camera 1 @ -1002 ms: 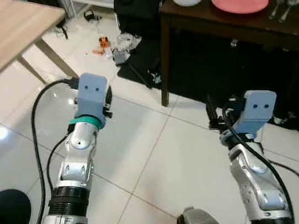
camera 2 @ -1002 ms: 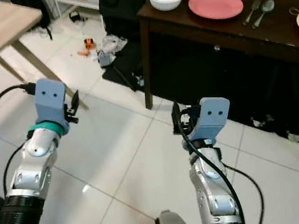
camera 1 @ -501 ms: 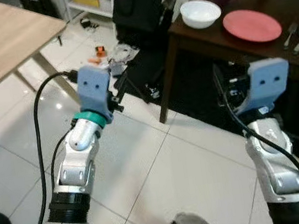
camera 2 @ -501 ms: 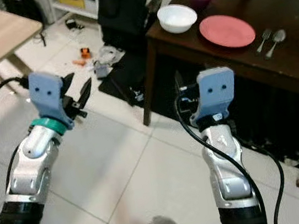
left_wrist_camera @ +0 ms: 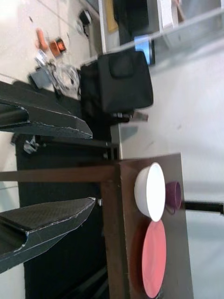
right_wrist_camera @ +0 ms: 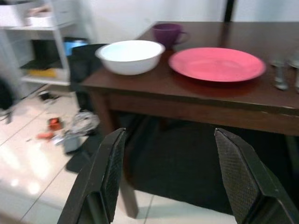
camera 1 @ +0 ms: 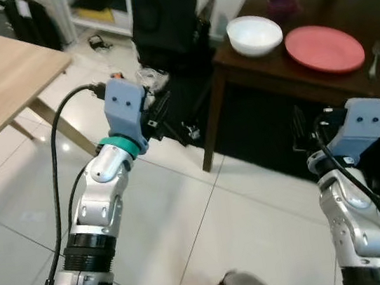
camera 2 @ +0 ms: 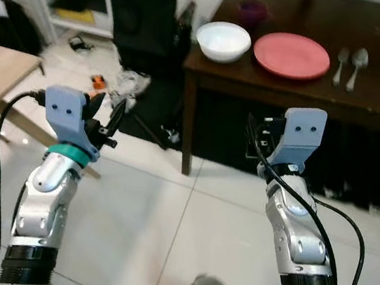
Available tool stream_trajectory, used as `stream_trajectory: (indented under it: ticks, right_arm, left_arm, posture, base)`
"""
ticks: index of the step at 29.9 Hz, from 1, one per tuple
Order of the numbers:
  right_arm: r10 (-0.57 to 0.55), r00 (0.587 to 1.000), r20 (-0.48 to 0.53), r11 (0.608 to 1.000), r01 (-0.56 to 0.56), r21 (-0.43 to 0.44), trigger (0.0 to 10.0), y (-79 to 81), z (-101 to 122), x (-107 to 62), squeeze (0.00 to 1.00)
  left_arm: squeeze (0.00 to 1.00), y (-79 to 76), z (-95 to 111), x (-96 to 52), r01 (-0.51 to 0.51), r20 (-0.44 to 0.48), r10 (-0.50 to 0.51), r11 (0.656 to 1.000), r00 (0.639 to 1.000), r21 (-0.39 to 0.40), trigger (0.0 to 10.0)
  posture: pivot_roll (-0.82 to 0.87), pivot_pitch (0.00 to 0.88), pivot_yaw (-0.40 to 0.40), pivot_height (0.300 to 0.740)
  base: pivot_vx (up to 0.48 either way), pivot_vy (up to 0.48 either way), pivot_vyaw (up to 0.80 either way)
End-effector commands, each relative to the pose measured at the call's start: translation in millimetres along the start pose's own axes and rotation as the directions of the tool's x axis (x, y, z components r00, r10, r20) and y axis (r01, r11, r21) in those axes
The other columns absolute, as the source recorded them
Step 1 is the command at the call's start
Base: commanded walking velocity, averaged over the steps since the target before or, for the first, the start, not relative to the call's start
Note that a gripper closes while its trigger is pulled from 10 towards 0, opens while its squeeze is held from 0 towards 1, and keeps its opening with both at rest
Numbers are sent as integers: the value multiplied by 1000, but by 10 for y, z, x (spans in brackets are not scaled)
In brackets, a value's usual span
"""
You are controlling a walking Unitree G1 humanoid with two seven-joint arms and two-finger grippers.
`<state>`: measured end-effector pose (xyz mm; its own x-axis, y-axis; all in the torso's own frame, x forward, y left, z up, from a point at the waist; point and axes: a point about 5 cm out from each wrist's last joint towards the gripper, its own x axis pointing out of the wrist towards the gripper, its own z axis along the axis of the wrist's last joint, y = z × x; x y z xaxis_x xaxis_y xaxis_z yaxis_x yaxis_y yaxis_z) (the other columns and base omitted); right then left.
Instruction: Setting the table
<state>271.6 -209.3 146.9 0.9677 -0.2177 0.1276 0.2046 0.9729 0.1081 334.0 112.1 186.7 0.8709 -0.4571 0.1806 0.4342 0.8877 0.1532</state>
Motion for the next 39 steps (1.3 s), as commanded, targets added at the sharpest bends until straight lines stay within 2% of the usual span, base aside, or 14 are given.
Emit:
stream_trajectory:
  ticks: [1,8,31,32,35,38,39]
  right_arm:
    - [-62,998,-32,998,62,3,10000,-127,-52,-18,0]
    - [-98,995,-35,995,98,7,10000,-179,-55,10,0]
    - [-87,996,-23,996,88,35,10000,-107,-35,18,0]
    - [-11,1000,-3,1000,12,27,10000,-1,2,51,0]
    - [42,999,6,999,-42,16,10000,74,25,69,0]
    - [223,975,25,975,-222,-9,10000,331,84,102,0]
    - [223,975,25,975,-222,-9,10000,331,84,102,0]
  left_arm:
    - [0,-77,-28,44,55,-24,-56,998,998,-31,10000]
    - [0,-86,-46,40,118,-40,-120,991,992,-58,10000]
    - [0,-46,0,69,136,-32,-137,990,990,-45,10000]
    - [0,-28,17,72,121,-27,-121,993,992,-19,10000]
    - [0,-12,30,75,101,-24,-101,995,995,5,10000]
    - [0,126,58,70,-88,-12,89,991,996,101,10000]
    - [0,126,58,70,-88,-12,89,991,996,101,10000]
  posture:
    - [-180,0,76,740]
    - [-172,0,81,740]
    - [-163,0,91,740]
    - [-159,0,92,740]
    - [-158,0,91,740]
    - [-152,0,90,740]
    - [-152,0,90,740]
  base:
    - [401,0,-800]
    - [401,0,-800]
    - [400,0,-800]
    - [394,0,0]
    - [391,0,0]
    - [385,0,0]
    - [382,0,0]
